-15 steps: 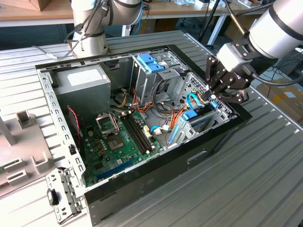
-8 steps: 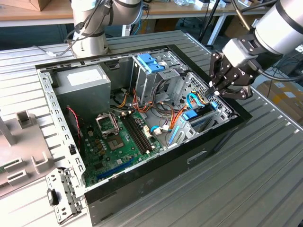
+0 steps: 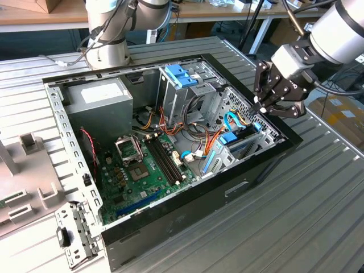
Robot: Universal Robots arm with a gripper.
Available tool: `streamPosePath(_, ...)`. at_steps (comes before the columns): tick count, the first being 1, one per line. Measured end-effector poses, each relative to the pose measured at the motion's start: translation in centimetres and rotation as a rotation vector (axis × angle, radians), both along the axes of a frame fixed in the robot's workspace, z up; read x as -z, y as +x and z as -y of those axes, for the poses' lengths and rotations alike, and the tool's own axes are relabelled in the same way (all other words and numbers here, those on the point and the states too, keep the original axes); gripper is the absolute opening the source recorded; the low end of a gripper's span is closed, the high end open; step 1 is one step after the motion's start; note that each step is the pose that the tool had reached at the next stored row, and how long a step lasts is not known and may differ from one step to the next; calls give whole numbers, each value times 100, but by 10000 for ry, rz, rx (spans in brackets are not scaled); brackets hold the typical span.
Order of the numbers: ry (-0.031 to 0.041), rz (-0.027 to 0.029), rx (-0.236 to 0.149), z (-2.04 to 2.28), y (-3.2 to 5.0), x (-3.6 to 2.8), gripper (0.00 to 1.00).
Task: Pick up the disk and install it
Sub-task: 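Insert the second disk wire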
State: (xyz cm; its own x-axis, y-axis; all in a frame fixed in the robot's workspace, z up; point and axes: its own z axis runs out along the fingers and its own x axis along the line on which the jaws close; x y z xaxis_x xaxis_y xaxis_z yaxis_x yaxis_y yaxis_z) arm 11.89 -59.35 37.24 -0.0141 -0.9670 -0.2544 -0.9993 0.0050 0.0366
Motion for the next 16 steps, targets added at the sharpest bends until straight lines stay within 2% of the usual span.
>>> streamPosePath(16,9,-6,0,0,28,0,11)
